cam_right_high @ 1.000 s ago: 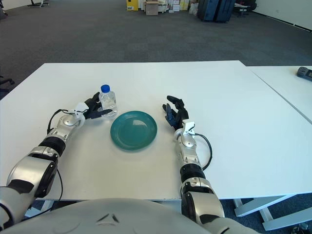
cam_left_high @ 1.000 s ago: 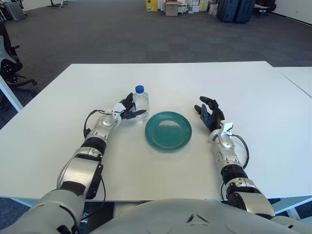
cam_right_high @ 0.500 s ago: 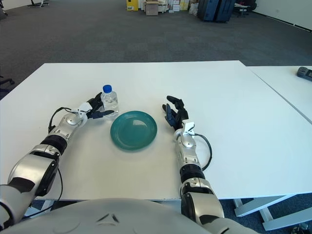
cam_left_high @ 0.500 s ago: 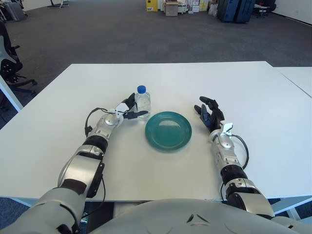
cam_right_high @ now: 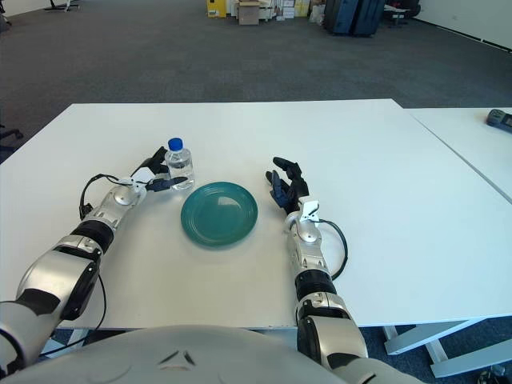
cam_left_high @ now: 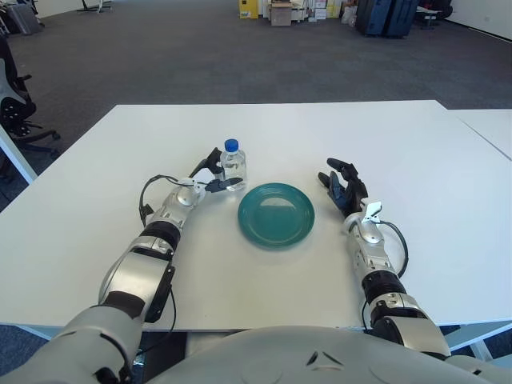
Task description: Put the bottle into the plate.
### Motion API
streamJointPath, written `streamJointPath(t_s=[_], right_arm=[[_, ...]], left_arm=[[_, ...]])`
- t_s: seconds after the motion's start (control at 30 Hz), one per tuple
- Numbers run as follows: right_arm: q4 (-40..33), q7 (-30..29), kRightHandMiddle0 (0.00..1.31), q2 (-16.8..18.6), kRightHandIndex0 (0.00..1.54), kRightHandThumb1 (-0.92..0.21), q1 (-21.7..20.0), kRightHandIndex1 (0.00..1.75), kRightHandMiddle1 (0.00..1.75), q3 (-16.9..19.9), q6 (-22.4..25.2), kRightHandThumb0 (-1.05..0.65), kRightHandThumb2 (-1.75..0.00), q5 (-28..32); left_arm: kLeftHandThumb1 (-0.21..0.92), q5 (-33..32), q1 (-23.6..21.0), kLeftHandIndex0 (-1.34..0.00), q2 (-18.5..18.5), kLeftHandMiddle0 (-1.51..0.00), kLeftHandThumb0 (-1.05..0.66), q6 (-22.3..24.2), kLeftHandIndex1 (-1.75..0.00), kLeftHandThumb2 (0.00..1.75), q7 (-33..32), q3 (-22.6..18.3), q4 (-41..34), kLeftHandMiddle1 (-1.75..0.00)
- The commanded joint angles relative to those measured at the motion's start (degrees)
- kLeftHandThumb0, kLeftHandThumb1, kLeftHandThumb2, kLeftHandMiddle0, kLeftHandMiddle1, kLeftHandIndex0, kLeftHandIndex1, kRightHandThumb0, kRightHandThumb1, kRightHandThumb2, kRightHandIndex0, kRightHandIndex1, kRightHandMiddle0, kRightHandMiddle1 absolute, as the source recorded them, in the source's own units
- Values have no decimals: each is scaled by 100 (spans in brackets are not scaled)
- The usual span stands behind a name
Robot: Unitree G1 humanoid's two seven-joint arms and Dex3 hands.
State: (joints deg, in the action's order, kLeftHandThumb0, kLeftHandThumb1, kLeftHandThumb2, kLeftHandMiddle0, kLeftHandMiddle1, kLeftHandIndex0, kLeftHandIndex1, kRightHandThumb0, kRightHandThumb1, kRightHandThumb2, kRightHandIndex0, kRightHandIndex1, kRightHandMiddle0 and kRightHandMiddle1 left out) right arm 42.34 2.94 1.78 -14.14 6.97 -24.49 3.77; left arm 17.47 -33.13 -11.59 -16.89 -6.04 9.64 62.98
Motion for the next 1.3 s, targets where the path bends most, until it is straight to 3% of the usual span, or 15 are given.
streamJointPath(t_s=[0.0, 0.07, 0.27, 0.3, 0.37, 0.5, 0.7, 1.27], right_arm=[[123, 16, 16, 39, 66, -92, 133, 2, 91, -8, 134, -58, -64, 45], [128, 10, 17, 40, 67, -92, 131, 2, 91, -6, 129, -58, -64, 43], [163, 3, 17, 43, 68, -92, 122, 3, 91, 15, 129, -58, -65, 58], [167, 3, 17, 43, 68, -92, 121, 3, 91, 17, 124, -58, -65, 59], [177, 1, 17, 44, 68, -92, 121, 3, 91, 22, 109, -59, -65, 59], [187, -17, 17, 47, 68, -92, 120, 2, 91, 26, 93, -58, -65, 51], [167, -30, 17, 44, 68, -92, 120, 2, 91, 29, 133, -57, -66, 51], [222, 42, 19, 25, 68, -92, 113, 3, 92, 69, 102, -57, -65, 102]], left_arm=[[88, -61, -134, -59, 209, -96, -57, 432, -174, 4, -437, -136, 23, -174], [88, -81, -139, -70, 263, -105, -45, 523, -175, 4, -558, -164, 12, -174], [90, -148, -135, -81, 506, -113, -24, 722, -175, 8, -1147, -287, -72, -175], [86, -161, -133, -81, 528, -114, -22, 740, -175, 17, -1198, -302, -87, -175], [63, -201, -124, -85, 575, -116, -16, 788, -175, 63, -1297, -349, -138, -175], [48, -228, -105, -87, 616, -118, -11, 857, -175, 94, -1395, -397, -212, -175], [45, -261, -51, -88, 648, -118, -9, 919, -175, 102, -1548, -455, -367, -175], [43, -388, 72, -87, 704, -117, -8, 844, -175, 105, -1610, -574, -596, -175]])
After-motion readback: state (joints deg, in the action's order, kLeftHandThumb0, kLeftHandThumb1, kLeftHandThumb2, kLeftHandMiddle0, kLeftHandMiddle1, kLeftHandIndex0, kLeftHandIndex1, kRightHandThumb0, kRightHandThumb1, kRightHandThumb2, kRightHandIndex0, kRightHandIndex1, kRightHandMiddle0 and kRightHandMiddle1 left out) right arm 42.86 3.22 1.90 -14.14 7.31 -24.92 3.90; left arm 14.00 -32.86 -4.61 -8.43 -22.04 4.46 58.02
